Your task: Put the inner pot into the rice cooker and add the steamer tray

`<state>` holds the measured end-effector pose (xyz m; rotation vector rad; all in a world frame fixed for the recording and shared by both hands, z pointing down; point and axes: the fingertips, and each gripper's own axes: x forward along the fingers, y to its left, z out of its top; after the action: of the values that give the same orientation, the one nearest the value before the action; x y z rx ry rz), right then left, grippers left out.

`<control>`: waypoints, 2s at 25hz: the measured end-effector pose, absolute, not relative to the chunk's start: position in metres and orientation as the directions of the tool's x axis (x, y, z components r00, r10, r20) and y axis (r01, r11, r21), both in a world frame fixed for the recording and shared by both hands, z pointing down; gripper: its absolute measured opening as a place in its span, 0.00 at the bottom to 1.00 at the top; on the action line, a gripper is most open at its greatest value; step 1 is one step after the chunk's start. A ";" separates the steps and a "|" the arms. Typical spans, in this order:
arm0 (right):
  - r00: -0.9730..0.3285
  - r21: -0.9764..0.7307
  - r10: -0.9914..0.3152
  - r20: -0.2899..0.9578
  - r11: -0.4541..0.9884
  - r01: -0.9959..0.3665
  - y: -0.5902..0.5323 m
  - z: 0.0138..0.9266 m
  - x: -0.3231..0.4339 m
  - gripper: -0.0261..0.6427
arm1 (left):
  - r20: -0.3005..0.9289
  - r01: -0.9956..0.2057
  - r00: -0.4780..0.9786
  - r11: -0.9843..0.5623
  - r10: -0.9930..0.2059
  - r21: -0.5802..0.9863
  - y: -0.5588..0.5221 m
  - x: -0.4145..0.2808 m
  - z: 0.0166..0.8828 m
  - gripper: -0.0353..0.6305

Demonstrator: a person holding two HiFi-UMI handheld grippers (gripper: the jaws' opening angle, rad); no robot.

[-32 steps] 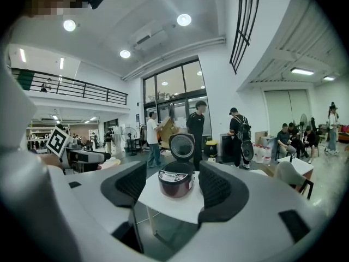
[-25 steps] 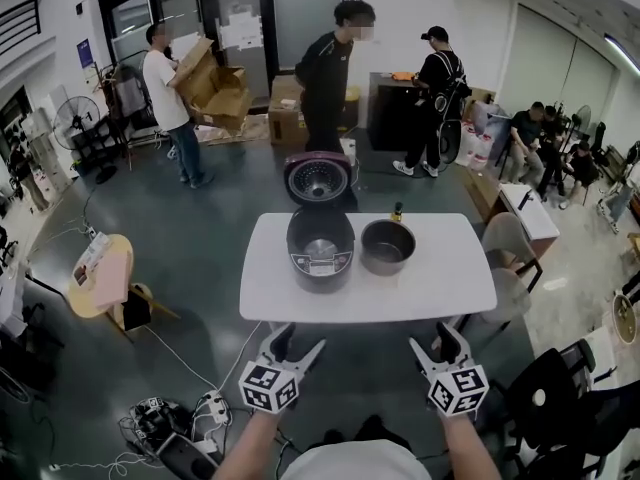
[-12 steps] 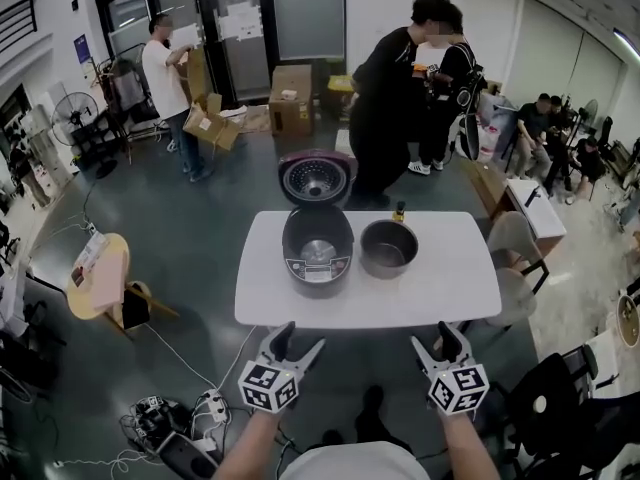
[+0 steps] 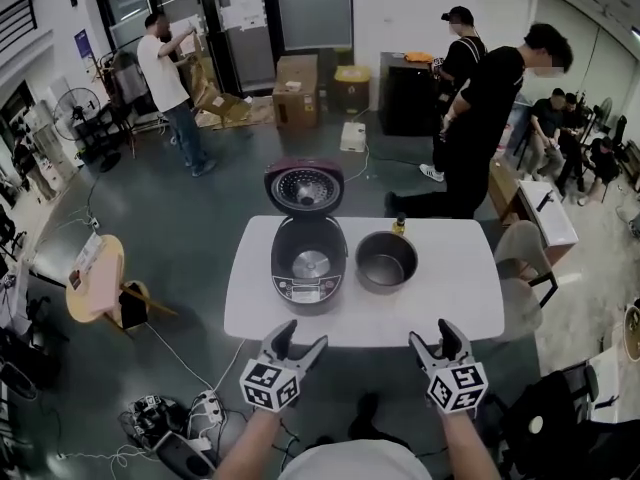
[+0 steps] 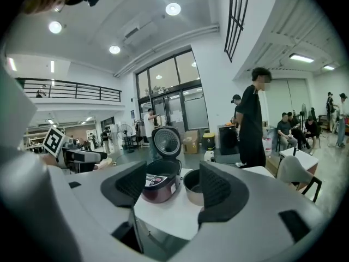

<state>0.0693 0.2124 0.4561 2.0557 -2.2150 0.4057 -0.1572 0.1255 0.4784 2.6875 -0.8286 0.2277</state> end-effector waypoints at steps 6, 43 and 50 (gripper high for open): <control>-0.119 -0.138 -0.957 0.266 0.085 -0.987 0.174 0.464 0.109 0.51 | 0.257 -0.598 0.800 -0.759 -0.543 0.258 0.095 -0.121 0.485 0.55; -0.133 -0.159 -0.918 0.372 0.078 -0.984 0.025 0.510 0.172 0.51 | 0.339 -0.573 0.807 -0.778 -0.483 0.257 -0.048 -0.031 0.518 0.56; -0.064 -0.146 -0.918 0.392 0.006 -0.989 -0.004 0.516 0.179 0.51 | 0.350 -0.512 0.841 -0.814 -0.412 0.275 -0.086 -0.020 0.528 0.56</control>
<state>0.1788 -0.0043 0.5163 2.0122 -2.0878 0.5739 -0.0198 -0.0862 0.5275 2.6597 -0.6922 0.3905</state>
